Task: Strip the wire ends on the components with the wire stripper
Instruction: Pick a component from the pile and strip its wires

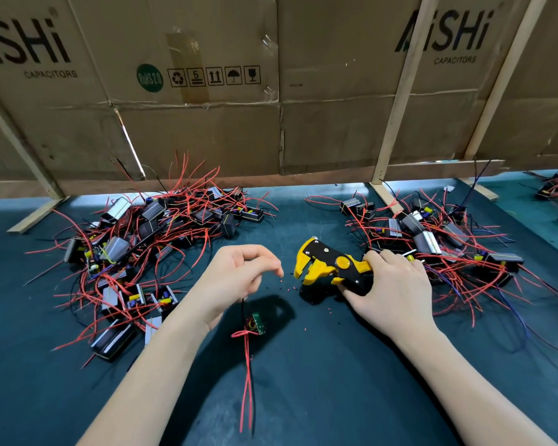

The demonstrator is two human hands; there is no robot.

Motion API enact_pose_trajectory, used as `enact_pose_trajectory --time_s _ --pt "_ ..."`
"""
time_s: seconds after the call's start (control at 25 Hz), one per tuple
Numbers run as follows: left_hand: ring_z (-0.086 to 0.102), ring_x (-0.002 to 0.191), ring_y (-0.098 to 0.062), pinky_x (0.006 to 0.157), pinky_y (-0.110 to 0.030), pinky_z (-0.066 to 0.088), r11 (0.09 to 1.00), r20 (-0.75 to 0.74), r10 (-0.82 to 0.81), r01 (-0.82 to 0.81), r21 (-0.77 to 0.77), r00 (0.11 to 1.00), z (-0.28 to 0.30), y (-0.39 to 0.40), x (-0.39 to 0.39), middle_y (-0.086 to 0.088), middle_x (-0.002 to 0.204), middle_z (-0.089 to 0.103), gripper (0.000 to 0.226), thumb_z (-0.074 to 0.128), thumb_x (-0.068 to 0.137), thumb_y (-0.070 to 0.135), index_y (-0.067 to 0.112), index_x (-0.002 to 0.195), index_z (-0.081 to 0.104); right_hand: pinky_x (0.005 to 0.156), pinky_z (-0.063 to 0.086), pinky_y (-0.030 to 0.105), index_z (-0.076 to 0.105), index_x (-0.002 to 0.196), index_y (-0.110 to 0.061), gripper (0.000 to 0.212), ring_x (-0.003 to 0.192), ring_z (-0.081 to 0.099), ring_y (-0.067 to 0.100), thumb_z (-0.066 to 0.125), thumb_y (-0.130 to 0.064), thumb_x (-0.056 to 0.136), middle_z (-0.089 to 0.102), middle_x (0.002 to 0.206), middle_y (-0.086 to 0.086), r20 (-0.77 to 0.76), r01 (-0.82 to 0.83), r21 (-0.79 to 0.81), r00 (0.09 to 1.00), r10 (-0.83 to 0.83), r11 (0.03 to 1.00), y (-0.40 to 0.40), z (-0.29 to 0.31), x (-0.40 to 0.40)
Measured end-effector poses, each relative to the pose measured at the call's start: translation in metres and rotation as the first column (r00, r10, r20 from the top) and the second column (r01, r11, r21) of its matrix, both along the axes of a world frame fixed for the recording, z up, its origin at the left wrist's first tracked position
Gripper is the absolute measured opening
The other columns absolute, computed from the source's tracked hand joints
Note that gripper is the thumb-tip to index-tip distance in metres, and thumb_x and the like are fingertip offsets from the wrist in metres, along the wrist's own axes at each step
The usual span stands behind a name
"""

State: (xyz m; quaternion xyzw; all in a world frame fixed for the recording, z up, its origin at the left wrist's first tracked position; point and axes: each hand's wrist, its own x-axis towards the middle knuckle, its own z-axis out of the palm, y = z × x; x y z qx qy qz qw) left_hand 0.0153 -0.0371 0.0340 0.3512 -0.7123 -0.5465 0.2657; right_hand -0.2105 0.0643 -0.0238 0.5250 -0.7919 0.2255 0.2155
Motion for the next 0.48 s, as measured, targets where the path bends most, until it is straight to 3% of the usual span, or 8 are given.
enact_pose_trajectory --time_s 0.16,0.28,0.4,0.48 --pt "0.017 0.044 -0.012 0.043 -0.021 0.018 0.993 0.016 0.085 -0.083 -0.085 0.996 -0.008 -0.004 0.0 0.009 0.043 0.028 0.017 0.069 0.087 0.024 0.021 0.071 0.073 0.075 0.04 0.039 0.066 0.084 -0.013 0.048 0.08 0.063 0.032 0.081 -0.053 0.062 0.063 0.077 0.002 0.013 -0.007 0.007 1.0 0.007 1.0 0.0 -0.001 0.0" --pt "0.019 0.04 -0.009 0.04 -0.016 0.02 0.995 -0.046 0.092 -0.09 0.041 0.995 -0.004 -0.009 0.006 0.008 0.043 0.03 0.021 0.078 0.079 0.035 0.015 0.083 0.073 0.074 0.041 0.039 0.066 0.084 -0.013 0.048 0.079 0.063 0.031 0.081 -0.053 0.061 0.063 0.077 0.002 0.016 -0.011 0.002 1.0 0.011 1.0 0.0 -0.001 -0.001" --pt "0.02 0.04 -0.007 0.04 -0.014 0.022 0.979 -0.194 -0.109 0.139 0.147 0.975 0.007 -0.013 0.018 0.007 0.047 0.031 0.029 0.077 0.075 0.041 0.013 0.082 0.074 0.075 0.041 0.039 0.066 0.084 -0.013 0.049 0.079 0.063 0.031 0.081 -0.054 0.061 0.063 0.076 0.002 0.013 -0.007 0.02 1.0 0.006 1.0 0.0 -0.003 -0.002" --pt "0.03 0.041 -0.004 0.044 -0.014 0.028 0.934 -0.385 -0.236 0.317 0.163 0.892 0.017 -0.01 0.018 0.008 0.05 0.039 0.022 0.074 0.078 0.035 0.014 0.074 0.073 0.075 0.041 0.039 0.066 0.084 -0.013 0.049 0.08 0.063 0.031 0.081 -0.055 0.062 0.063 0.077 0.002 0.016 -0.017 0.034 1.0 0.017 0.999 -0.002 -0.003 -0.002"
